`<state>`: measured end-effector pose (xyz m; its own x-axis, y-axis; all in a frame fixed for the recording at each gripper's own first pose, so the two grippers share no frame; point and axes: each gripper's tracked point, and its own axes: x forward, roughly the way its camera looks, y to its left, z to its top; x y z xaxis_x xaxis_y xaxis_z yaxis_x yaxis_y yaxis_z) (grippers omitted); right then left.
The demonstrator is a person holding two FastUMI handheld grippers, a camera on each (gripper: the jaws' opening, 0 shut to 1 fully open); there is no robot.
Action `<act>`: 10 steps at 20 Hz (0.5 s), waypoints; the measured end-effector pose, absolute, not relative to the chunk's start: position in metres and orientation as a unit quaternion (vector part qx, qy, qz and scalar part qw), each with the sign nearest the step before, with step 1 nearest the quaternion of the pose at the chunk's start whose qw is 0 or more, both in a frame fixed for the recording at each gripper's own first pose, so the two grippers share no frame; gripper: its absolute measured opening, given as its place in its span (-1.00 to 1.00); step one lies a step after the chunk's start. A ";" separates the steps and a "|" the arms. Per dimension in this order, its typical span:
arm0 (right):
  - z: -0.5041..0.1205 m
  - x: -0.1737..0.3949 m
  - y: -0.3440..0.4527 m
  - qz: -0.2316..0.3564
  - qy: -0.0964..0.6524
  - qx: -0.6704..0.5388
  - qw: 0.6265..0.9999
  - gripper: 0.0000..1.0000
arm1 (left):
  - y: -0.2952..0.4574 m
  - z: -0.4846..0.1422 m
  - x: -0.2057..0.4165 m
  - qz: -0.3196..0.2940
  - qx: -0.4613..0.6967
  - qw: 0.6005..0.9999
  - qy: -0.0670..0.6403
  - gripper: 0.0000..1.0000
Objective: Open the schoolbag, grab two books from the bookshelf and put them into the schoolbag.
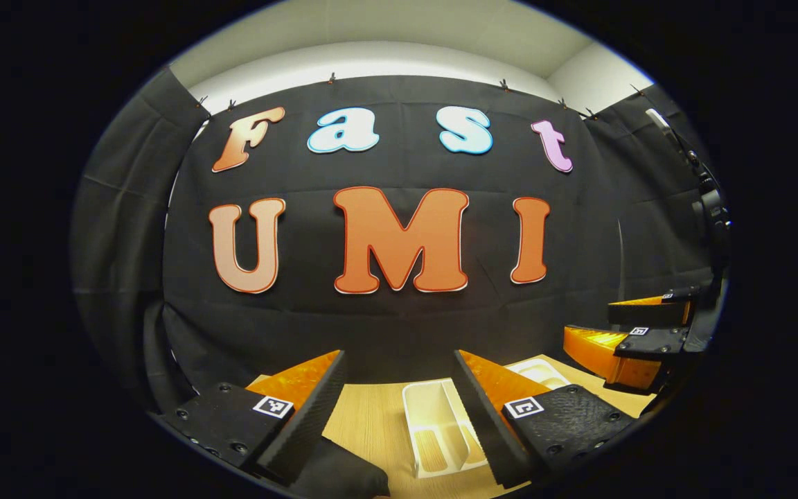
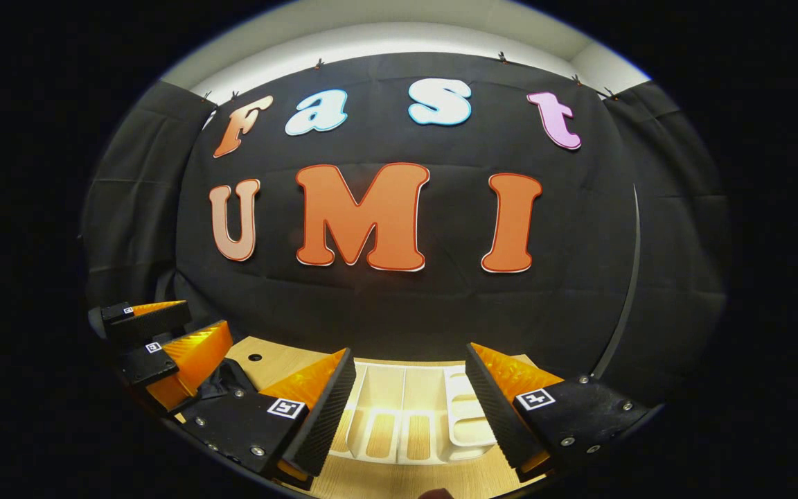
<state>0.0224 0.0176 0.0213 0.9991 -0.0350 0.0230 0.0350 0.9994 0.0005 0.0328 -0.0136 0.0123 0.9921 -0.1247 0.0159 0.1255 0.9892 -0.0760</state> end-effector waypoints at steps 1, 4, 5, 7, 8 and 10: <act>0.022 0.022 0.018 -0.018 -0.012 -0.001 1.000 0.90 | -0.014 0.012 0.032 -0.064 -0.038 0.997 -0.005 0.89; 0.021 0.023 0.019 -0.019 -0.010 -0.001 1.000 0.90 | -0.010 0.012 0.031 -0.063 -0.038 0.997 -0.005 0.89; 0.021 0.023 0.019 -0.019 -0.011 -0.001 1.000 0.90 | -0.009 0.010 0.030 -0.063 -0.038 0.997 -0.004 0.90; 0.020 0.024 0.020 -0.021 -0.010 -0.002 1.000 0.89 | -0.008 0.010 0.030 -0.062 -0.037 0.997 -0.004 0.89; 0.021 0.024 0.020 -0.021 -0.010 -0.002 1.000 0.89 | -0.006 0.010 0.030 -0.061 -0.036 0.997 -0.004 0.89; 0.019 0.024 0.022 -0.022 -0.009 0.000 1.000 0.90 | -0.005 0.009 0.029 -0.061 -0.034 0.998 -0.005 0.89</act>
